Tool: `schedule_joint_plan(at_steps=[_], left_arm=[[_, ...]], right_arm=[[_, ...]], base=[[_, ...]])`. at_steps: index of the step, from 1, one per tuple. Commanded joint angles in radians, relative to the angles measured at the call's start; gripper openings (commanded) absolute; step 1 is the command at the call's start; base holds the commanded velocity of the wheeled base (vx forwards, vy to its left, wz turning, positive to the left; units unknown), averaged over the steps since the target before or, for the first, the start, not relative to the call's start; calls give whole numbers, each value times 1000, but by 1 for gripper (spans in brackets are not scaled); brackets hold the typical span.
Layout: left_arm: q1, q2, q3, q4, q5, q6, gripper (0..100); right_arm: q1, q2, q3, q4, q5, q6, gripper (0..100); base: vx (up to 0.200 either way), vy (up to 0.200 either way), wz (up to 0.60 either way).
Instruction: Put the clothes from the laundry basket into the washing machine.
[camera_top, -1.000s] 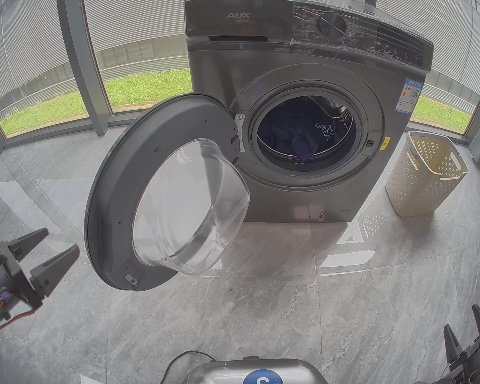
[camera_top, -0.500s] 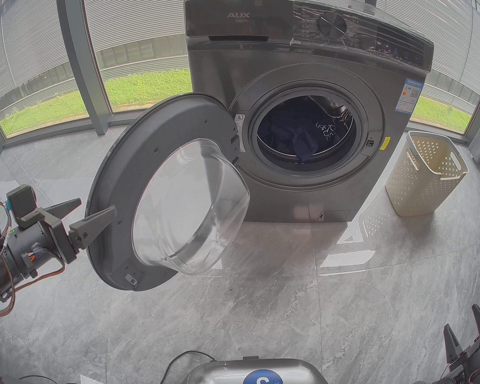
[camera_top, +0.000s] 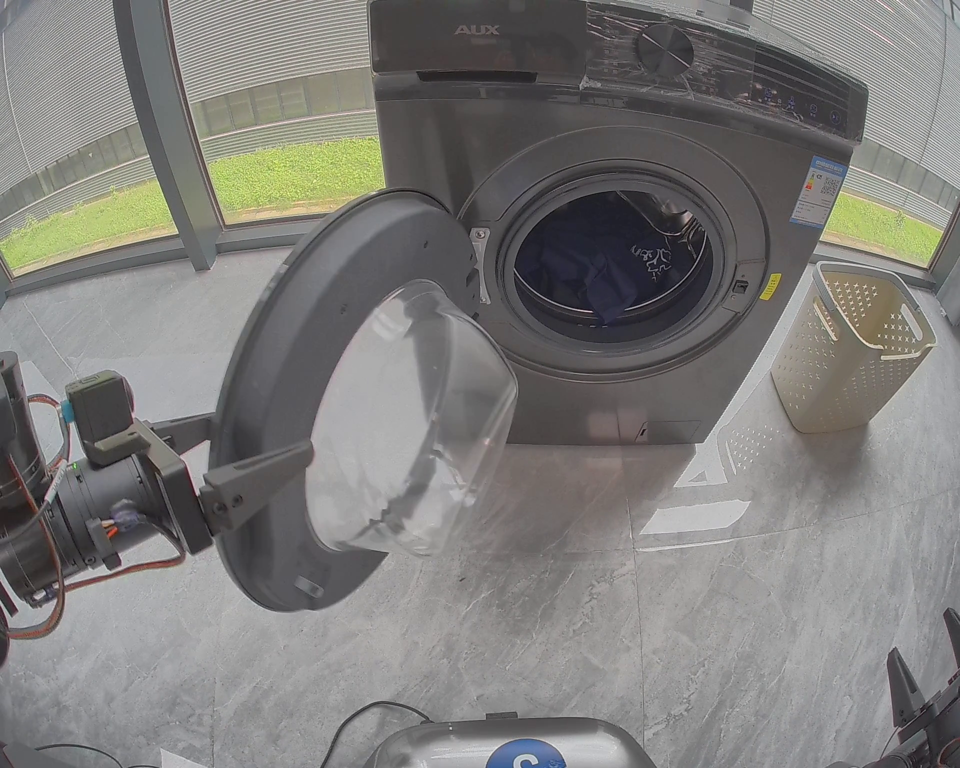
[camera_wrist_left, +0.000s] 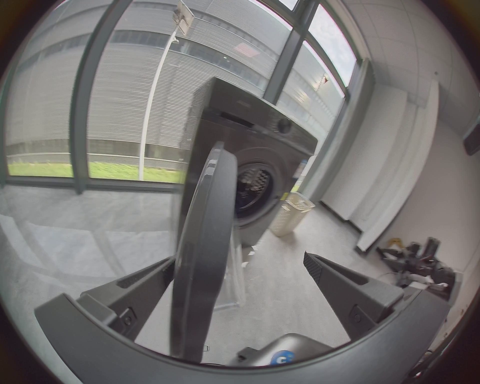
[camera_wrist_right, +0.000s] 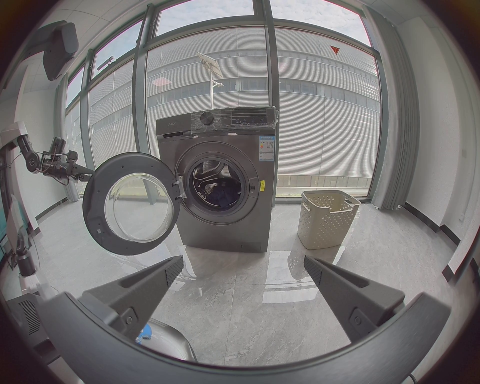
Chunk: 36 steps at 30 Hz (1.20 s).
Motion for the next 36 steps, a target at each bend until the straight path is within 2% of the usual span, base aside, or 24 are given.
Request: schedule_joint_plan(at_steps=[1,3,4,6,8,12,13,14,16,18,19,20,23,36], left_arm=[[-240,-51,12,-7,-18,-132,100],[-254,-54,29,-19,-18,-164,100],[-254,-53,38,-35,-16,-159,100],[-253,-54,47,-67,-15,-171,100],[-250,-51,47,-93,-9,-171,100],[-168,-47,39,-114,-4,-165,100],[-168,-47,39,-114,-4,-165,100],[-115,-38,33,-114,-4,-159,100],[-81,-16,36,-113,-1,-147,100],[-65,13,39,-113,13,-122,100],[-65,13,39,-113,13,-122,100],[-59,48,36,-116,27,-87,100],[-58,97,21,-124,27,-67,100],[-69,301,-120,-236,27,-61,100]], right_arm=[[0,-16,18,0,0,0,100],[0,-16,18,0,0,0,100],[0,-16,18,0,0,0,100],[0,-16,18,0,0,0,100],[0,-16,18,0,0,0,100],[0,-16,18,0,0,0,100],[0,-16,18,0,0,0,100],[0,-16,18,0,0,0,100],[0,-16,18,0,0,0,100],[2,-16,18,0,0,0,100],[2,-16,18,0,0,0,100],[2,-16,18,0,0,0,100],[2,-16,18,0,0,0,100],[2,-16,18,0,0,0,100]], base=[[0,0,0],[0,0,0],[0,0,0],[0,0,0],[0,0,0],[0,0,0],[0,0,0],[0,0,0],[0,0,0],[0,0,0],[0,0,0],[0,0,0],[0,0,0],[0,0,0]])
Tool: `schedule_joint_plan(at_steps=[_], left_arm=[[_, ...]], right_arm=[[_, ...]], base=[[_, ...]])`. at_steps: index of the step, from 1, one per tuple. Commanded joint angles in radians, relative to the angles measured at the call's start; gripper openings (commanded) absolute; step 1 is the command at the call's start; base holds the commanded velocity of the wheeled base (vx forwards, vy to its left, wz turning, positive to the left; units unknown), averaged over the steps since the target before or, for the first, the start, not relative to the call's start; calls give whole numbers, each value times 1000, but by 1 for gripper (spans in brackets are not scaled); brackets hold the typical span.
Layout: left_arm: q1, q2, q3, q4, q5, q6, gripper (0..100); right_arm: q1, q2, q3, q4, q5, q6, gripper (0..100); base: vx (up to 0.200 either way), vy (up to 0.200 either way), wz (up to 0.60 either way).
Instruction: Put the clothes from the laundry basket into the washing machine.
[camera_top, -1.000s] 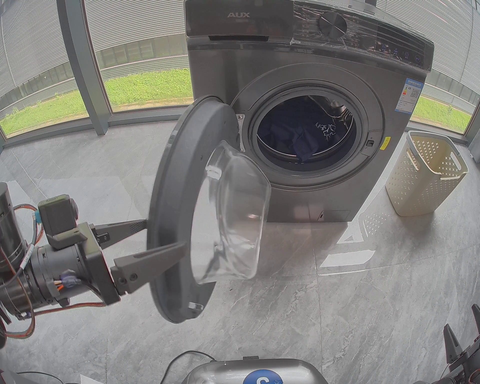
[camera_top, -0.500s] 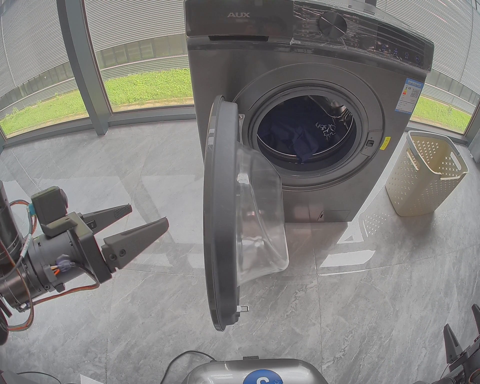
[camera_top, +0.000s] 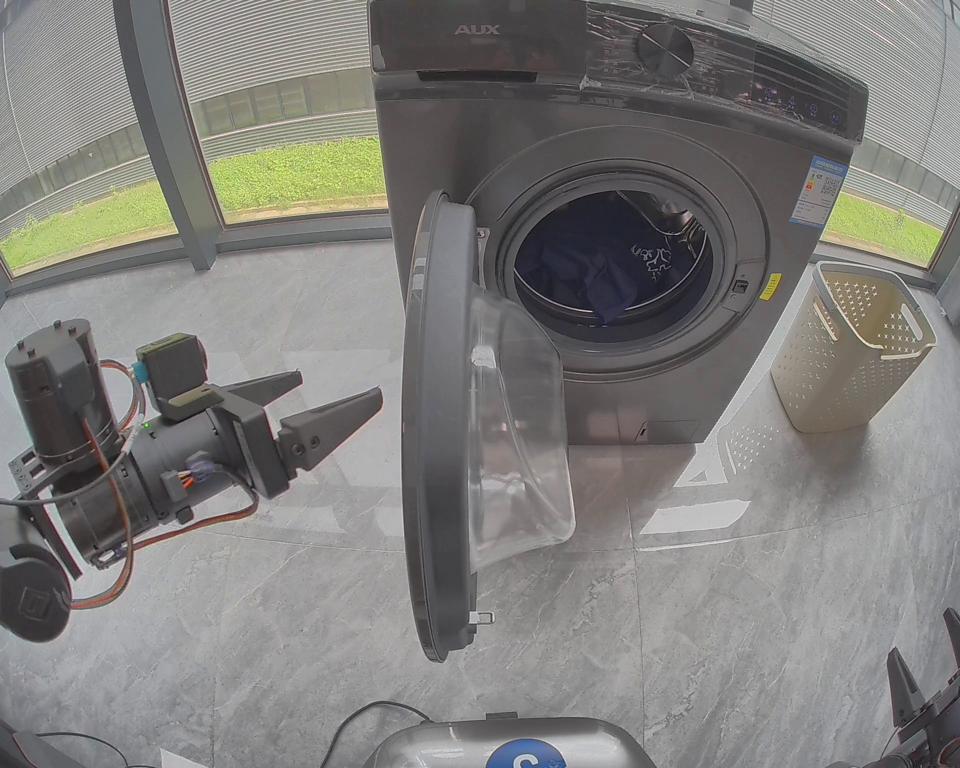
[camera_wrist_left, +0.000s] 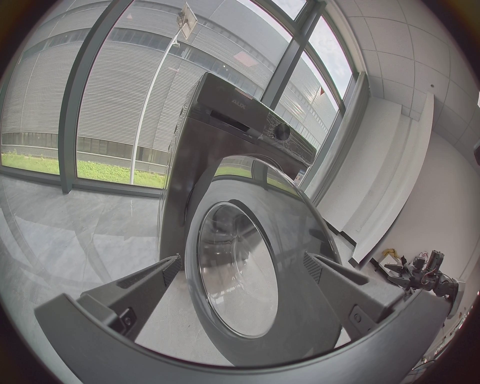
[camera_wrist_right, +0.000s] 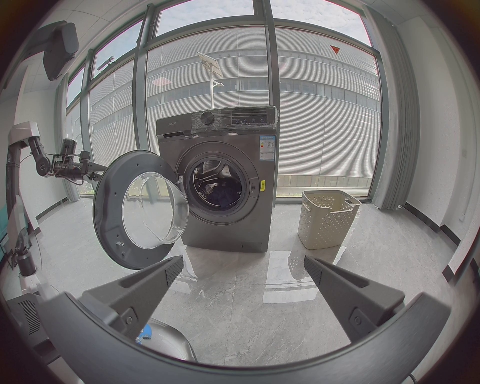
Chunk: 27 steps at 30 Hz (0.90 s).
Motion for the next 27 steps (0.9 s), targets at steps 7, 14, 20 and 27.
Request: schedule_joint_plan(at_steps=[7,14,20,27], left_arm=[[-9,147,-64,-38,-10,0,100],[-61,245,-84,-149,-1,-4,100],[-130,337,-142,-210,42,-12,100],[-181,449,-308,-207,74,-26,100]], right_arm=[[0,-16,18,0,0,-1,100],[0,-16,18,0,0,-1,100],[0,-16,18,0,0,-1,100],[0,-16,18,0,0,-1,100]], base=[[0,0,0],[0,0,0],[0,0,0],[0,0,0]])
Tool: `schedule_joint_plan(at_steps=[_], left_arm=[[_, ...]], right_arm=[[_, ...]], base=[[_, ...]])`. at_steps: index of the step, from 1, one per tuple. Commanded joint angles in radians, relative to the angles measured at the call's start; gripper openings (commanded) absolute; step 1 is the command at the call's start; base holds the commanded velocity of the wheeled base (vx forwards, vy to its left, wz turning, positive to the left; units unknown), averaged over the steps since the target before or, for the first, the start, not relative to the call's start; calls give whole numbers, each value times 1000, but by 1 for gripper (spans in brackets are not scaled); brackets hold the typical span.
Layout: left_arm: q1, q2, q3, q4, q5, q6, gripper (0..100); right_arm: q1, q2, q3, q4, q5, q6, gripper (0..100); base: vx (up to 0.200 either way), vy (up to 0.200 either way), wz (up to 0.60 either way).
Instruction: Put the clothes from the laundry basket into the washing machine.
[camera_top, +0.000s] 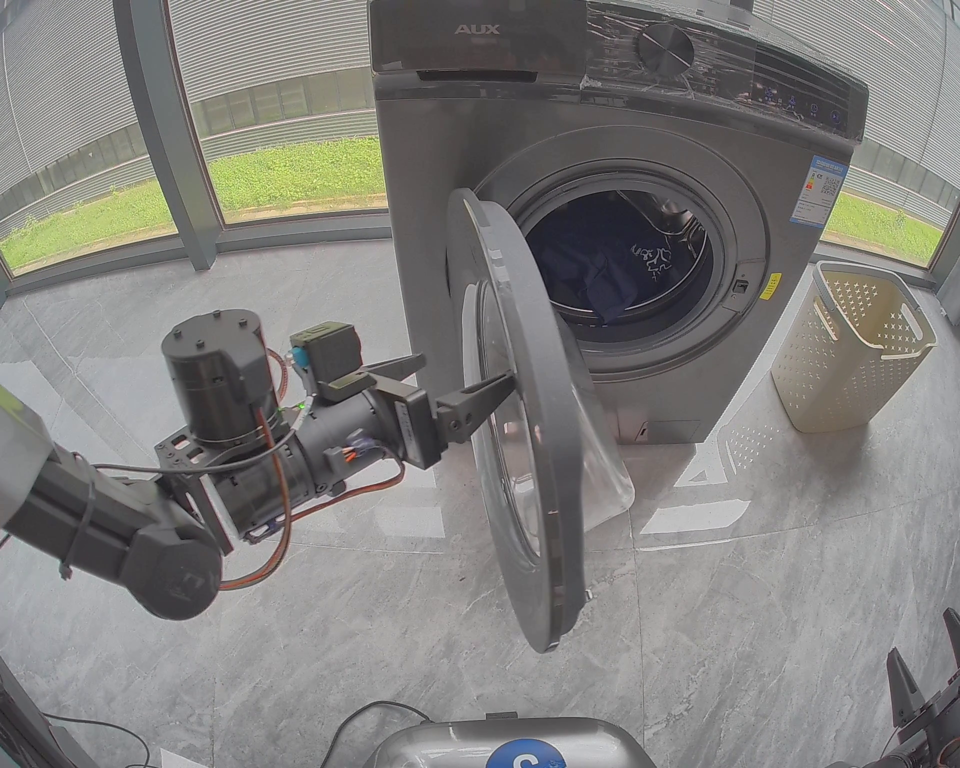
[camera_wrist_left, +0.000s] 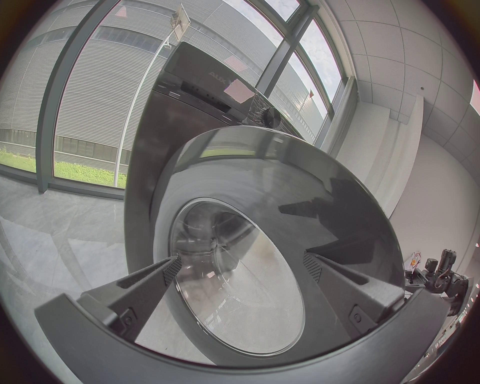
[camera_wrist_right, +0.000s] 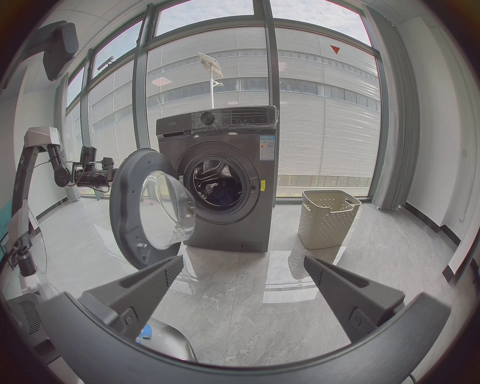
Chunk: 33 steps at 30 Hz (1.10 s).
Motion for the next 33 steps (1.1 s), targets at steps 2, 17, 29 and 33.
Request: schedule_joint_plan(at_steps=[2,17,29,33], left_arm=[[-40,131,-153,4,20,-24,100],[-56,358,-505,53,113,-67,100],[-91,541,-899,190,337,-220,100],[-115,539,-980,282,357,-317,100]], right_arm=[[1,-16,18,0,0,0,100],[1,-16,18,0,0,0,100],[1,-16,18,0,0,0,100],[-1,-16,18,0,0,0,100]], base=[[0,0,0],[0,0,0],[0,0,0],[0,0,0]])
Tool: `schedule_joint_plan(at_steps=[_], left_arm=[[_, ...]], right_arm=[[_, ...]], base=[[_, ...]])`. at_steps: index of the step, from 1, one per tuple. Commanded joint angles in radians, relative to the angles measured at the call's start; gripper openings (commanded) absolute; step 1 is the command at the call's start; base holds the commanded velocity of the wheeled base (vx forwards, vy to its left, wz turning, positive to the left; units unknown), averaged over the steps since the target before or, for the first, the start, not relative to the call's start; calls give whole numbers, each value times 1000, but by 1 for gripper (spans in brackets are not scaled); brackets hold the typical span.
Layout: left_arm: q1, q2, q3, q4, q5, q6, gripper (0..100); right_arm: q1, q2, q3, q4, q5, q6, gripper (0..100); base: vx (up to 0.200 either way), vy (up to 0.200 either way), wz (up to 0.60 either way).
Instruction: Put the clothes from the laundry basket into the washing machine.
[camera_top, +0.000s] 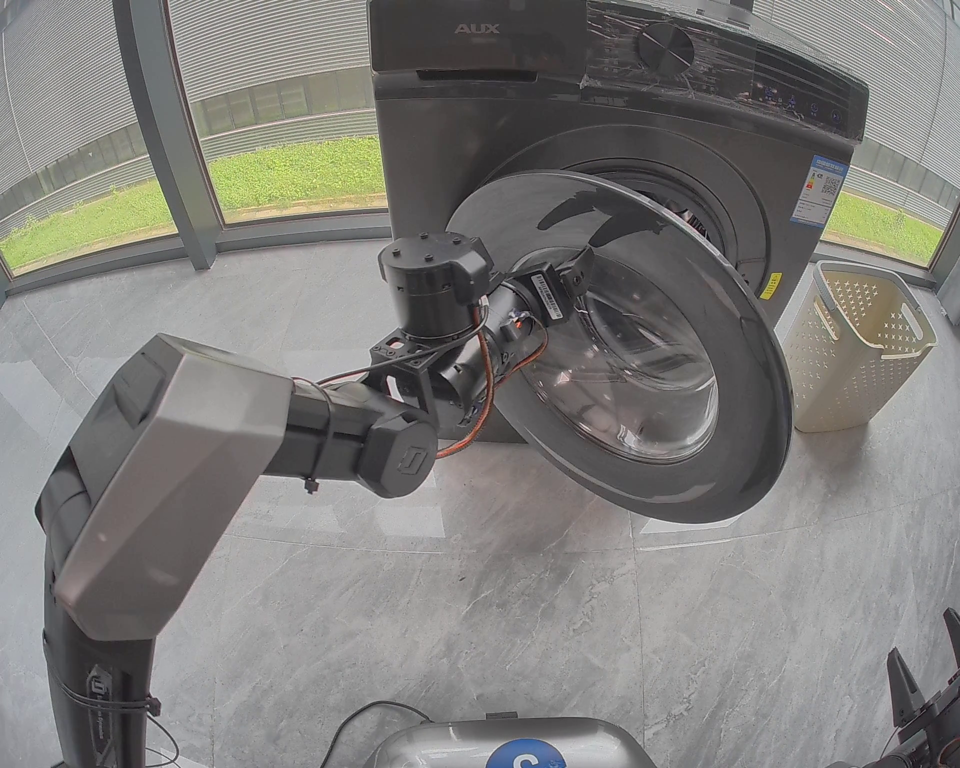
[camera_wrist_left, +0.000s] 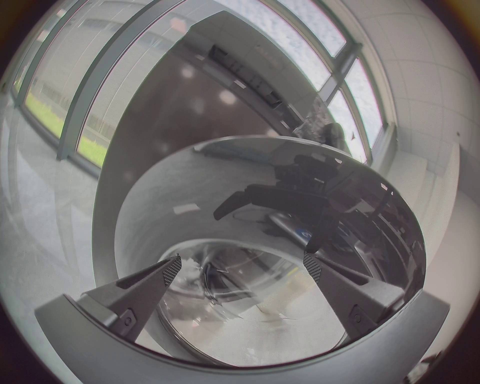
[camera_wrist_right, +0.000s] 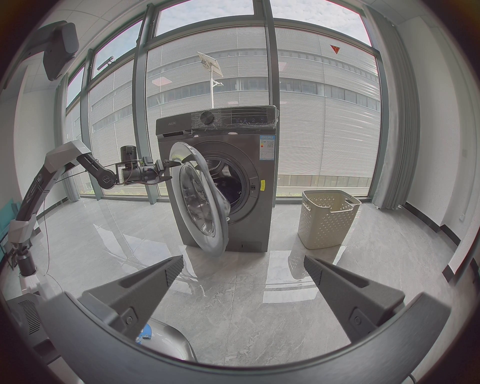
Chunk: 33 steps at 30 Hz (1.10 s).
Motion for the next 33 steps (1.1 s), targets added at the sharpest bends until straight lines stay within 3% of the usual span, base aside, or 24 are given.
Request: schedule_joint_plan(at_steps=[1,6,7,8,11,12,14,16,20,23,26,30,33], left_arm=[[-33,48,-110,91,29,-88,100],[-49,-23,-31,114,49,-101,100],[-49,-109,87,109,47,-101,100],[-49,-116,96,109,47,-101,100],[-50,-290,334,103,27,-95,100],[-62,-388,476,94,-6,-91,100],[-73,-521,633,77,-54,-88,100],[-75,-615,733,66,-71,-75,100],[-75,-917,1010,69,-123,-2,100],[-73,-1098,1148,85,-186,11,100],[-66,-1224,1259,123,-189,44,100],[-41,-1400,1386,203,-181,176,100],[40,-1503,1463,247,-184,273,100]], right_arm=[[0,-16,18,0,0,0,100],[0,-16,18,0,0,0,100],[0,-16,18,0,0,0,100],[0,-16,18,0,0,0,100],[0,-16,18,0,0,0,100],[0,-16,18,0,0,0,100],[0,-16,18,0,0,0,100],[0,-16,18,0,0,0,100],[0,-16,18,0,0,0,100],[0,-16,18,0,0,0,100],[0,-16,18,0,0,0,100],[0,-16,18,0,0,0,100],[0,-16,18,0,0,0,100]], base=[[0,0,0],[0,0,0],[0,0,0],[0,0,0],[0,0,0],[0,0,0],[0,0,0],[0,0,0],[0,0,0],[0,0,0],[0,0,0],[0,0,0],[0,0,0]])
